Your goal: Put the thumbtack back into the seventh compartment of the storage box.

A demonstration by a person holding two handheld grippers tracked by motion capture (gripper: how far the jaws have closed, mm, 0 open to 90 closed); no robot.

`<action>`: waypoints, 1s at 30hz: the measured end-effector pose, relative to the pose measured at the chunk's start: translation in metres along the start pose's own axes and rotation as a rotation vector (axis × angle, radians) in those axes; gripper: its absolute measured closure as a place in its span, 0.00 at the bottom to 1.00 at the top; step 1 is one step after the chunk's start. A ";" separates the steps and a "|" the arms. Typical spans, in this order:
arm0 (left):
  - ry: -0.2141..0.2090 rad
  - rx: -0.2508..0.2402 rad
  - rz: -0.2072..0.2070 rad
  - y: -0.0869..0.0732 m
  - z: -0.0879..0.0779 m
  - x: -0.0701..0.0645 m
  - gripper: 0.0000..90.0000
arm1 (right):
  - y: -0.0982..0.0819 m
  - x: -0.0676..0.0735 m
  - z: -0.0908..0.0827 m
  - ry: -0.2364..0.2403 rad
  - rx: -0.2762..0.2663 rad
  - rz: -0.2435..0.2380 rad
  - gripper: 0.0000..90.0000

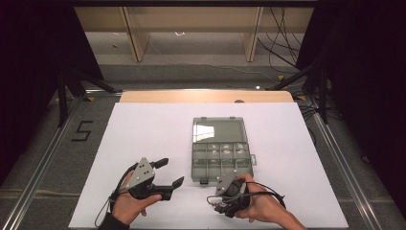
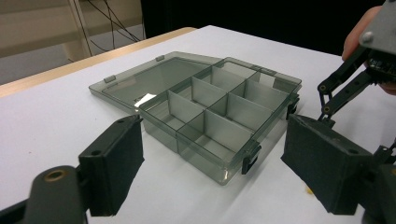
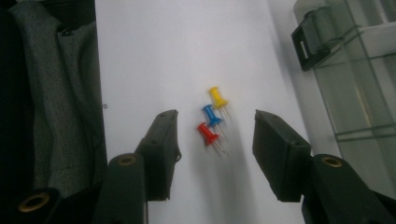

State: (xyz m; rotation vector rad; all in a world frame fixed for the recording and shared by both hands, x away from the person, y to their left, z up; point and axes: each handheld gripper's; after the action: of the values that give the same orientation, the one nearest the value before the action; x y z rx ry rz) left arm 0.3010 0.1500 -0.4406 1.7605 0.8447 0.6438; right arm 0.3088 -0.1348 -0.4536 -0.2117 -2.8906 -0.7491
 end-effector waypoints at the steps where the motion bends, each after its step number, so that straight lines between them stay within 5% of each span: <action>1: -0.001 -0.001 0.002 0.000 0.000 0.000 0.22 | 0.000 -0.001 0.002 0.005 -0.002 -0.007 0.58; 13: -0.011 0.007 0.028 -0.001 0.002 0.000 0.22 | 0.000 -0.003 0.014 0.025 0.019 0.001 0.63; 30: -0.009 0.012 0.004 -0.002 0.002 -0.001 0.22 | -0.002 -0.003 0.012 0.022 0.045 0.020 0.78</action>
State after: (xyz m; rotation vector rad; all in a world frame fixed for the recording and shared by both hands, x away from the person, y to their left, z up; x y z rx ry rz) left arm 0.3019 0.1484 -0.4428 1.7753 0.8411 0.6341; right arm 0.3097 -0.1306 -0.4655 -0.2249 -2.8768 -0.6778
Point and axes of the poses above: each handheld gripper's, and its own axes: z roughly forward along the jaws, y roughly out of its top, x roughly to its left, and after that the axes turned 12 degrees about y, right-handed
